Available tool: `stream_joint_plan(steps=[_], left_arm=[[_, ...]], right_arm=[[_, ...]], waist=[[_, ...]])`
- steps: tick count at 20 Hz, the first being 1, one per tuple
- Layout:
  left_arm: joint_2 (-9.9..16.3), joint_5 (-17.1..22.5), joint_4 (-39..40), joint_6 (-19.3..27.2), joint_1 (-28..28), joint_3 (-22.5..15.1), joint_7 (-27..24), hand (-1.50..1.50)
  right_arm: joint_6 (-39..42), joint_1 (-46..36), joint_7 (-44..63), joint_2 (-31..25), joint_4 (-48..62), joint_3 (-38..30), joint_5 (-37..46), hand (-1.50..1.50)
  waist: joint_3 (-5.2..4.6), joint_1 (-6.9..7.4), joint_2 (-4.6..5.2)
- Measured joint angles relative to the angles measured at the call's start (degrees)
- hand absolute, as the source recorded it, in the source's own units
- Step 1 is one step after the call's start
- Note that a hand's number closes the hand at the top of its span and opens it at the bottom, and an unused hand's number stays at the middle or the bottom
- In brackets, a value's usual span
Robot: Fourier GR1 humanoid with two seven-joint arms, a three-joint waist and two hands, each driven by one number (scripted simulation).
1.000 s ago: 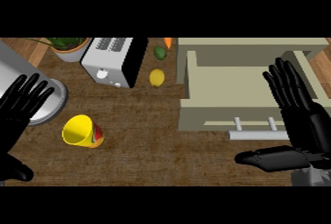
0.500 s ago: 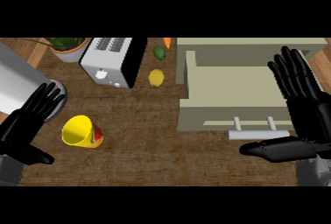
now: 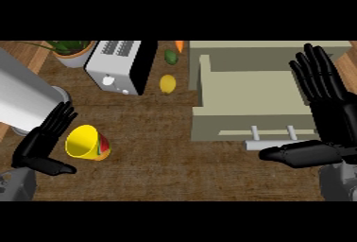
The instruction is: Pick up the cup, place it into the drawer and close the drawer
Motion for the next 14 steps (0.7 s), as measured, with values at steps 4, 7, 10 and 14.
stream_joint_plan(steps=[4,7,10,14], left_arm=[[0.77,-3.85,10.32,2.91,-4.54,-0.53,-5.31,-1.5],[0.72,-5.99,15.58,5.03,-6.04,-1.15,-9.15,-1.5],[0.29,-7.57,19.69,6.78,-7.02,-1.77,-12.5,-1.5],[-0.01,-8.79,23.13,8.28,-7.6,-2.3,-15.82,-1.5]], right_arm=[[0.12,-0.8,1.45,-0.41,-0.85,-0.48,-0.51,-1.5],[0.78,-0.88,1.49,-0.93,-0.94,-1.17,-1.25,-1.5],[1.1,-1.44,0.71,-1.01,0.27,-1.48,-1.36,-1.5],[0.93,-2.53,1.54,-1.03,0.46,-1.48,-1.49,-1.5]], waist=[[-0.04,-0.29,0.08],[-0.07,-0.52,0.17],[-0.13,-0.74,0.33],[-0.18,-0.88,0.4]])
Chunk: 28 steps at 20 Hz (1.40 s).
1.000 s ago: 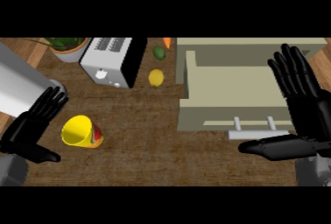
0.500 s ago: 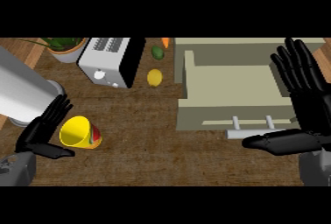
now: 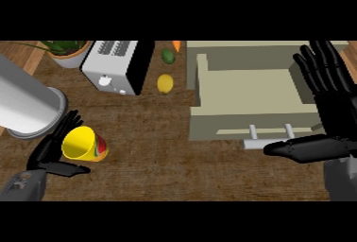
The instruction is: Pick up the cup, place it into the drawer and close the drawer
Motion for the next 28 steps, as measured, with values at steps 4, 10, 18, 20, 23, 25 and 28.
stream_joint_plan(steps=[4,10,18,20,23,25,28], left_arm=[[-0.41,-0.44,2.33,0.78,-0.6,-0.14,-2.18,-1.5],[-1.46,-1.43,4.29,1.9,-1.53,-0.84,-4.65,-1.5],[-2.44,-2.16,5.86,2.08,-3.24,-1.53,-5.73,-1.5],[-3.4,-2.12,6.03,1.55,-3.94,-1.72,-5.4,-1.5],[-4.72,-1.87,5.96,0.05,-4.11,-2.06,-5.02,1.5],[-5.42,-1.48,5.48,-1.3,-4.62,-2.17,-4.66,1.5],[-6.21,-1.64,3.48,0.45,-3.96,-2.45,-7.25,1.5]], right_arm=[[0.36,0.62,-0.83,-0.03,0.27,0.0,0.19,-1.5],[0.62,-0.36,0.12,-0.42,0.4,-0.46,-0.57,-1.5],[0.48,0.19,0.26,-0.17,-0.5,0.07,-0.01,-1.5],[0.19,-0.26,0.39,0.11,0.02,0.38,0.33,-1.5],[0.46,-0.34,0.66,-0.19,0.3,-0.11,-0.19,-1.5],[0.61,-0.45,0.57,-0.46,0.41,-0.32,-0.2,-1.5],[1.0,-0.27,0.35,-0.94,0.32,-0.69,-0.34,-1.5]], waist=[[-0.06,-0.3,0.14],[-0.09,-0.47,0.19],[-0.12,-0.72,0.3],[-0.12,-0.65,0.32],[-0.13,-0.73,0.34],[-0.13,-0.76,0.32],[-0.14,-0.65,0.28]])
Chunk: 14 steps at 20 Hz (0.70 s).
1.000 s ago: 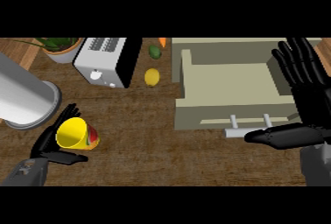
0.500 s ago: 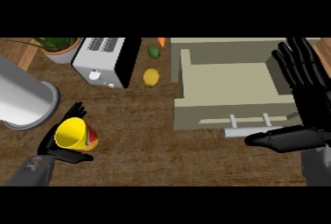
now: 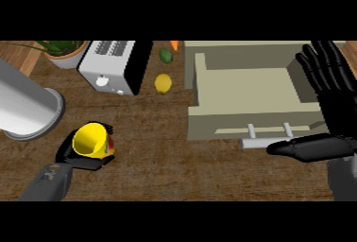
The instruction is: Pick up the cup, place it into the drawer and close the drawer
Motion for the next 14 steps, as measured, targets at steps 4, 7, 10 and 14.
stream_joint_plan(steps=[4,7,10,14], left_arm=[[-0.53,-0.17,-1.94,5.8,0.11,0.8,-3.91,1.5],[-0.41,1.29,-2.74,6.44,-0.7,2.16,-4.5,1.5],[-1.68,3.28,-3.79,6.22,-1.34,3.43,-4.71,1.5],[-4.94,7.29,-4.59,10.22,-1.82,7.75,-5.86,1.5]], right_arm=[[0.17,-0.25,0.06,-0.37,0.45,-0.34,-0.05,-1.5],[0.01,-0.09,1.01,-0.44,-0.63,-0.4,-0.29,-1.5],[0.29,0.25,1.02,-0.55,-0.68,-0.82,-0.92,-1.5],[0.49,0.01,0.85,-0.95,-0.32,-1.69,-1.47,-1.5]], waist=[[0.04,0.2,-0.03],[0.05,0.19,-0.16],[0.08,0.33,-0.23],[0.16,0.77,-0.35]])
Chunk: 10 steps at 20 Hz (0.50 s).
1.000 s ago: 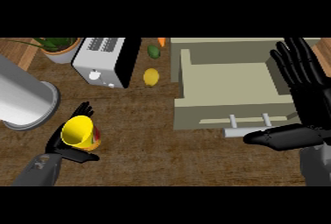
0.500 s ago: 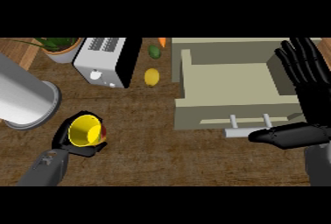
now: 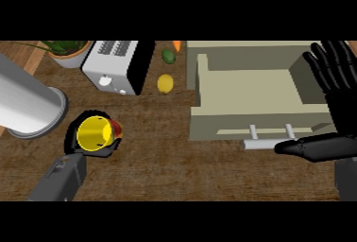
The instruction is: Pick up the cup, place it into the drawer and close the drawer
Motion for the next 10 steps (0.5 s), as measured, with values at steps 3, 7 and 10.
stream_joint_plan(steps=[3,7,10], left_arm=[[-1.48,1.79,-1.51,2.12,-0.87,1.8,-0.05,1.5],[-3.69,2.23,-5.64,4.19,-4.23,1.12,2.63,1.5],[-6.2,2.08,-10.83,6.19,-5.75,-0.48,4.79,1.5]], right_arm=[[0.68,0.16,-0.57,-0.71,0.99,-0.83,-0.3,-1.5],[-0.01,0.99,-0.25,-0.15,-0.15,-0.19,0.71,-1.5],[0.57,2.25,-0.01,-0.81,-0.79,-1.28,-0.12,-1.5]], waist=[[0.08,0.44,-0.18],[0.18,0.89,-0.49],[0.24,1.27,-0.73]])
